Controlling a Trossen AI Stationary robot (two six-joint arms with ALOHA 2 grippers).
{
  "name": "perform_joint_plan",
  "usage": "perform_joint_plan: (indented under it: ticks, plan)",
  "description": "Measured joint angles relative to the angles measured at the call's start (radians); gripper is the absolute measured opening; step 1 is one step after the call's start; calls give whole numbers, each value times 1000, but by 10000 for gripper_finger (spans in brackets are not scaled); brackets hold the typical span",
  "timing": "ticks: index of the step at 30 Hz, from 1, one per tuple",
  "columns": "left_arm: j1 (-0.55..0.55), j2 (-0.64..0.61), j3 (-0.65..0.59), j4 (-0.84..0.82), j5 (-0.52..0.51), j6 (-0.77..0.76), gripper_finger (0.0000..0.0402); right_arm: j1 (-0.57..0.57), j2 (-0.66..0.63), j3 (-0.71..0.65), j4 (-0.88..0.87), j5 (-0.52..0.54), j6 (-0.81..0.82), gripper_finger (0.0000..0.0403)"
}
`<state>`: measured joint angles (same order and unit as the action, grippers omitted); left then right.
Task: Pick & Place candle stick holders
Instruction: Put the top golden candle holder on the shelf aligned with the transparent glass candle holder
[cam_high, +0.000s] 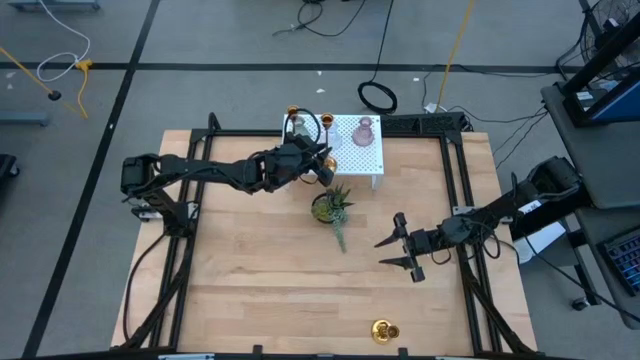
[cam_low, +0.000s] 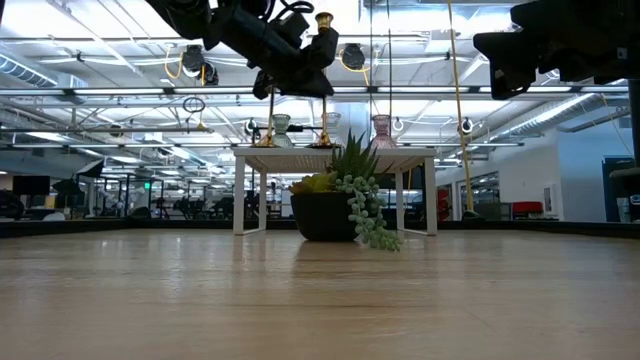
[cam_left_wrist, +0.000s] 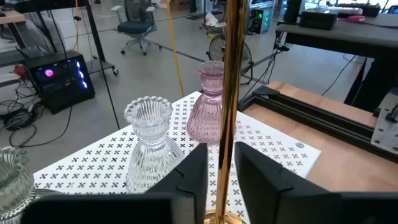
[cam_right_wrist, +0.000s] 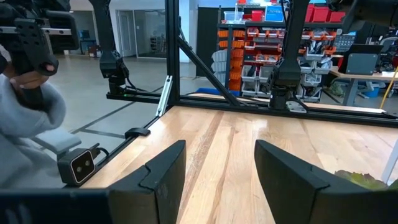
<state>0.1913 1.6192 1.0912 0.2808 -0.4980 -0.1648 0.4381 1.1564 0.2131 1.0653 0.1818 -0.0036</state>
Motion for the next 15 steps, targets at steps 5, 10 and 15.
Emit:
perform_joint_plan:
  ticks: [5, 10, 15]
  plan:
    - [0, 0, 0, 1, 0, 2, 122, 0, 0, 0, 0, 0, 0, 183]
    - [0, 0, 0, 1, 0, 10, 144, 0, 0, 0, 0, 0, 0, 183]
    - [-8, 0, 0, 1, -1, 5, 149, 0, 0, 0, 0, 0, 0, 183]
